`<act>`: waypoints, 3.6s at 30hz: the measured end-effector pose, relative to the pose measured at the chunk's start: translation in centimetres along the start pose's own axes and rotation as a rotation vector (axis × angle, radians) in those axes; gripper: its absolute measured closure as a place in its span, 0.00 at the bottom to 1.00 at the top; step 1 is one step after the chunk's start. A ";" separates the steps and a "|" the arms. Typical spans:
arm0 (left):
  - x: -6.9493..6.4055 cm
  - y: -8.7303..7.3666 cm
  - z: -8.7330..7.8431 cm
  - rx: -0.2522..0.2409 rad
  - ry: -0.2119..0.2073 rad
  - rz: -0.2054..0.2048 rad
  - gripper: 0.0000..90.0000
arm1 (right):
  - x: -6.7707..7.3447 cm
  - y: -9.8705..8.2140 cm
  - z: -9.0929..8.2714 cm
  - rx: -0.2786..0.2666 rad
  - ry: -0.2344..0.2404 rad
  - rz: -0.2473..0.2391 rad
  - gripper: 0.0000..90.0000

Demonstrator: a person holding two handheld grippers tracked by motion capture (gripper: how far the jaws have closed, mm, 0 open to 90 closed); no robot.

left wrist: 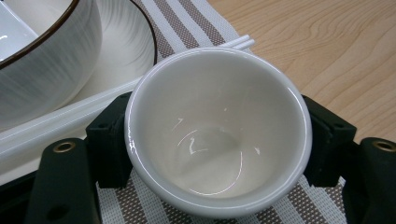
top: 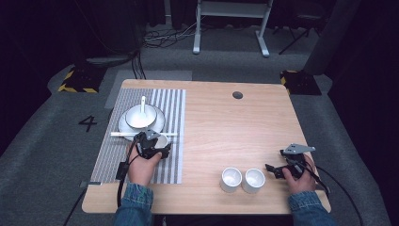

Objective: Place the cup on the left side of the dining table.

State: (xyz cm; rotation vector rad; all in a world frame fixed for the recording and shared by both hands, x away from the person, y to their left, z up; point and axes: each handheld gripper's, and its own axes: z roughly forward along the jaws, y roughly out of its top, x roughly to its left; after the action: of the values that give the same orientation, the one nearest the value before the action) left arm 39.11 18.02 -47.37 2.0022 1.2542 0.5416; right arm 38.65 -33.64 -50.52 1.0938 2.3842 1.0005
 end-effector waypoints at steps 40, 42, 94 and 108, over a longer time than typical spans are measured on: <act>-2.8 -0.5 -8.8 -0.139 -0.026 0.047 0.31 | 0.0 0.0 0.0 0.000 0.000 -0.001 0.04; -2.8 -0.8 -9.4 -0.138 -0.017 0.044 0.31 | 0.0 0.0 0.0 0.000 0.000 0.000 0.04; 1.3 -8.0 -12.1 -0.004 0.034 0.005 0.27 | 0.0 0.0 0.0 0.000 0.000 0.000 0.04; 3.9 -11.1 -10.1 0.057 0.021 -0.052 0.27 | 0.0 0.0 0.0 0.000 0.000 0.000 0.04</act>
State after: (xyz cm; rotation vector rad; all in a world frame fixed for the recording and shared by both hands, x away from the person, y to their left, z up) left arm 27.42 28.10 -49.01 2.0090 1.3447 0.5088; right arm 38.65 -33.64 -50.52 1.0932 2.3843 1.0001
